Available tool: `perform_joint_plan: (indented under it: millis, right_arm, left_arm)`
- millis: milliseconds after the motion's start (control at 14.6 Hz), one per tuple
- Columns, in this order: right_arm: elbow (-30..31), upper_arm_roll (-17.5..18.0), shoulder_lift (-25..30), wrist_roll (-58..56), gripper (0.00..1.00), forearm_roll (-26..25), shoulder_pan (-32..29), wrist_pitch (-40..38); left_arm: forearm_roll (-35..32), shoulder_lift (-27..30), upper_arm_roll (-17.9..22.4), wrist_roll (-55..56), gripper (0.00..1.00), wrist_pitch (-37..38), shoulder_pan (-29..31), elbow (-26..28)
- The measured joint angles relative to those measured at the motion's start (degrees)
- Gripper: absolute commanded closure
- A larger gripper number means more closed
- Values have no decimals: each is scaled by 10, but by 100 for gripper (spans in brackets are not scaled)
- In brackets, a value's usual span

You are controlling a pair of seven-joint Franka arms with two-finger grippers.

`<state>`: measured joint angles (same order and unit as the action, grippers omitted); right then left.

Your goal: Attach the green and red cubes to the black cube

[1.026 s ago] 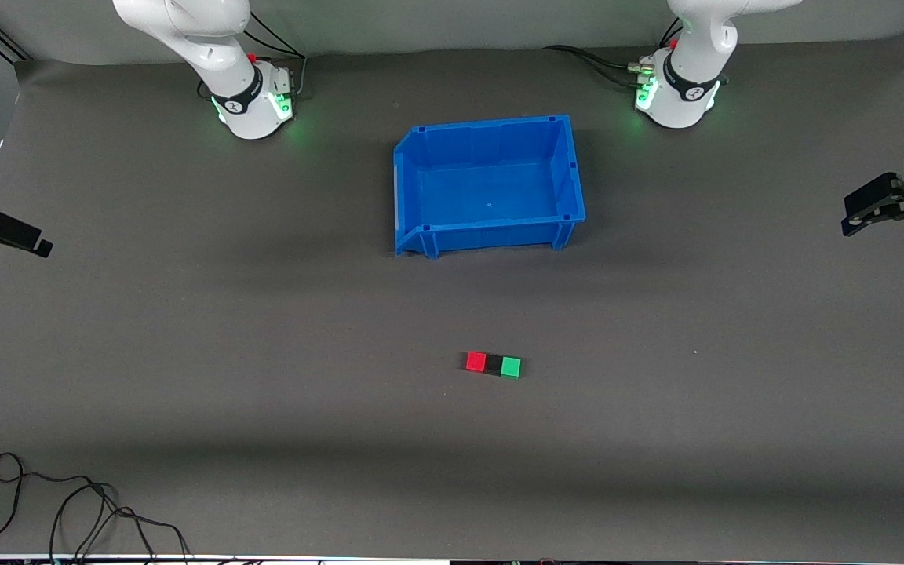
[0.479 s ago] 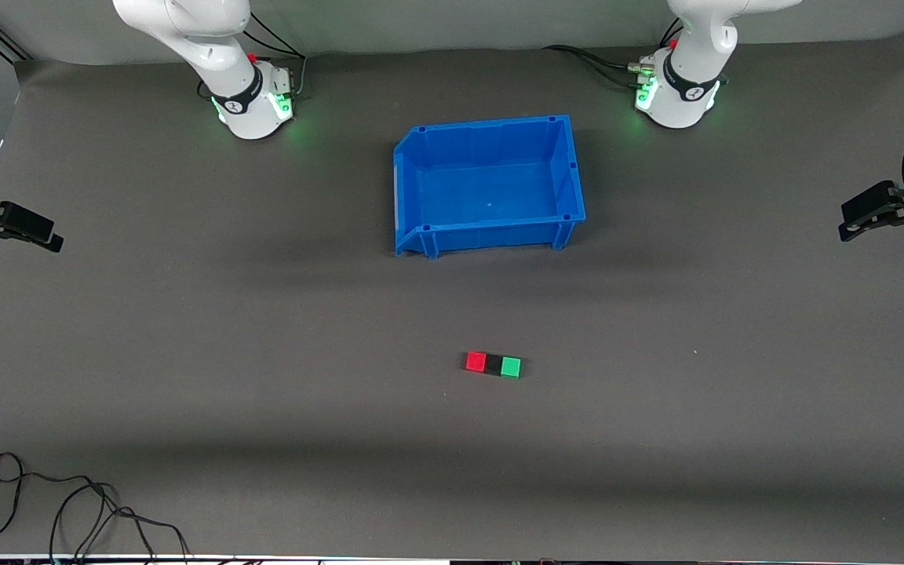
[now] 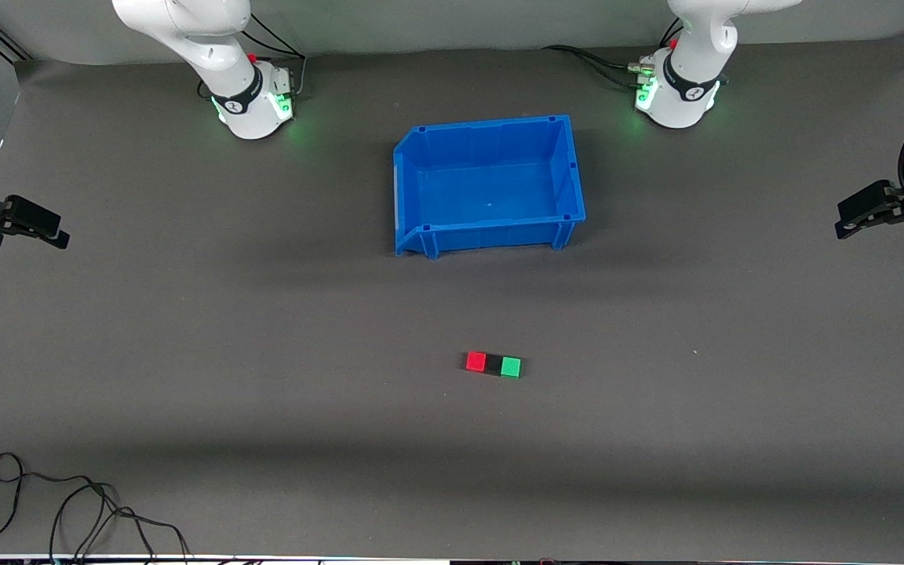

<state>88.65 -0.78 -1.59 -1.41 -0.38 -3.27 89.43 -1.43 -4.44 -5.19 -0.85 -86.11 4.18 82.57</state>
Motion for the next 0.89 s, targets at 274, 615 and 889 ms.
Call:
perform_joint_plan:
  millis: [274,615,889]
  right_arm:
    - [1,-26,0,-1,0,0,20,0]
    - [4,-26,0,-1,0,0,22,0]
    - [6,-26,0,-1,0,0,23,-6]
  left_arm:
    - [0,0,-1,0,0,0,0,0]
    - [0,-1,-1,0,0,0,0,0]
    - [0,-2,0,0,0,0,0,0]
